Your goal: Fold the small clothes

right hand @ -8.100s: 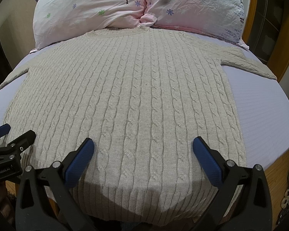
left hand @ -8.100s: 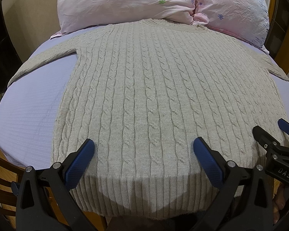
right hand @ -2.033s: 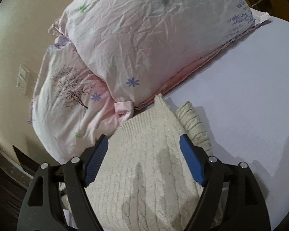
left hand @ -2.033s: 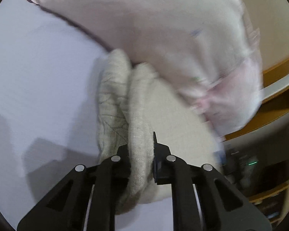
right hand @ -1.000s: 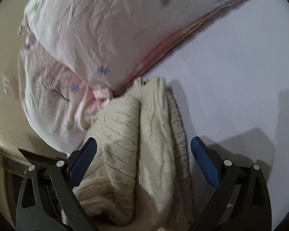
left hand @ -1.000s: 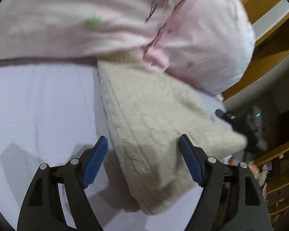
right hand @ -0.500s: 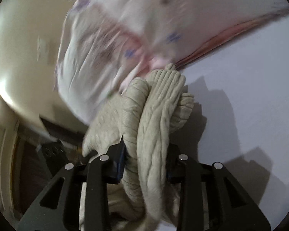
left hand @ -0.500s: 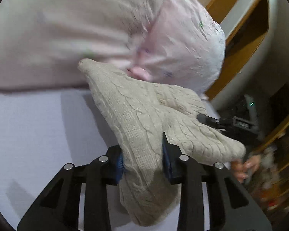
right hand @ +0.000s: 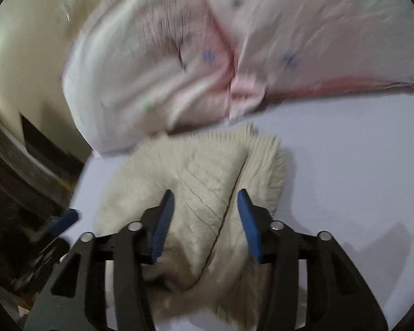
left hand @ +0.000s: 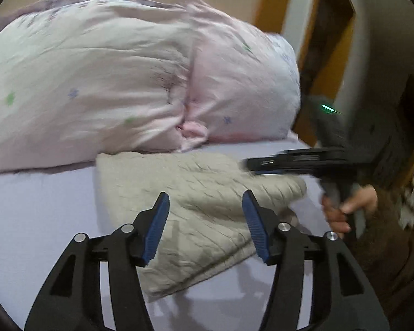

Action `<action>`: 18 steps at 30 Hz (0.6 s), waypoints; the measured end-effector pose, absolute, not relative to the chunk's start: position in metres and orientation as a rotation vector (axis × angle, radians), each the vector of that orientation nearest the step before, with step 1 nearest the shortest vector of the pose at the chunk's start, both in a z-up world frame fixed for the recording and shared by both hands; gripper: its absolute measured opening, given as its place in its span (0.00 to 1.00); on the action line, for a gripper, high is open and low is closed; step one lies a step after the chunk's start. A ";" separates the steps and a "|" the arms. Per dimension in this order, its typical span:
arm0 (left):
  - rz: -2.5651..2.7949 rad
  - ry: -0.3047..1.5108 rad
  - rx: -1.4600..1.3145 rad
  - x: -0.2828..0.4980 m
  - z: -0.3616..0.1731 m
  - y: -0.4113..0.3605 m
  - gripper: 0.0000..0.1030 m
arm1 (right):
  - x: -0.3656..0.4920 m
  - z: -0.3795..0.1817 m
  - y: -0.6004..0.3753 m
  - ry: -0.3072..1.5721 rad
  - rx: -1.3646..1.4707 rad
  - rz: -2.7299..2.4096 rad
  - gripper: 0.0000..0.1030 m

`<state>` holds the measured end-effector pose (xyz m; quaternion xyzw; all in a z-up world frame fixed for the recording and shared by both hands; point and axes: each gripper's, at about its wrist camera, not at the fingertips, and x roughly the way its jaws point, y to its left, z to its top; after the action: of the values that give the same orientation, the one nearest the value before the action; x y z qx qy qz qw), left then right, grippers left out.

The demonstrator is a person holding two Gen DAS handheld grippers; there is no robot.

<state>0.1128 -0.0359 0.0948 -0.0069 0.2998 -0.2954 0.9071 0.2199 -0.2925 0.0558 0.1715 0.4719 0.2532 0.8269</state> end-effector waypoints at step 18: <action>-0.722 0.793 0.101 0.107 0.044 -0.063 0.55 | 0.172 0.078 -0.347 0.763 0.368 0.363 0.38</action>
<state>0.1071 -0.0633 0.0443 0.0483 0.3775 -0.3438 0.8584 0.1722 -0.3467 0.0775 0.1777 0.3681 0.1752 0.8957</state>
